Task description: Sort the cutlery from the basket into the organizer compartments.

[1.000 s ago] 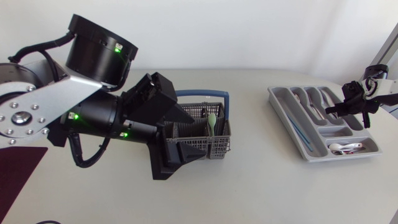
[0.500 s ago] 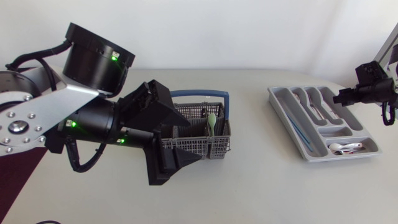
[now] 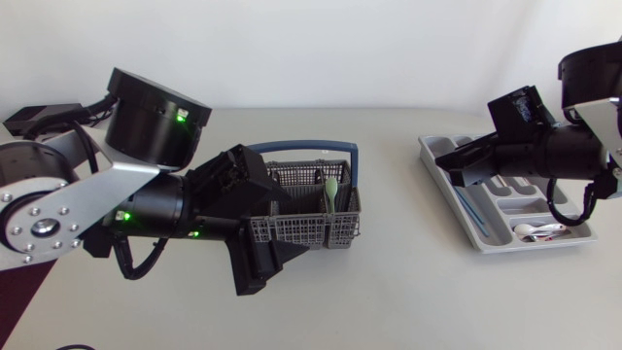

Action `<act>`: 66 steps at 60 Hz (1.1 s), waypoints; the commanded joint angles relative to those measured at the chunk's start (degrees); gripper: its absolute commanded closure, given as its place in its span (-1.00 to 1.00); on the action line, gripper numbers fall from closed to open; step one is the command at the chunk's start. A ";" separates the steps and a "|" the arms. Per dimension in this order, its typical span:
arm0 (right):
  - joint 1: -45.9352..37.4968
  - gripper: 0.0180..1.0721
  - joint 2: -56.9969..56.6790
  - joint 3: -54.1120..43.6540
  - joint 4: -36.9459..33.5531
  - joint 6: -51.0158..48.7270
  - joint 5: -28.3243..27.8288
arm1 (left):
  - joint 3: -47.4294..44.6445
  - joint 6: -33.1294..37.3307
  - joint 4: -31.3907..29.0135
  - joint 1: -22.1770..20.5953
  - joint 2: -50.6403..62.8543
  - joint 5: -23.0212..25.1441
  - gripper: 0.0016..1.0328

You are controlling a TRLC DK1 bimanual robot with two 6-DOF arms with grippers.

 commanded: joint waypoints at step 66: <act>22.24 -0.13 10.03 0.89 2.13 13.62 -0.05 | -5.40 8.51 10.77 7.09 12.44 -4.85 -0.83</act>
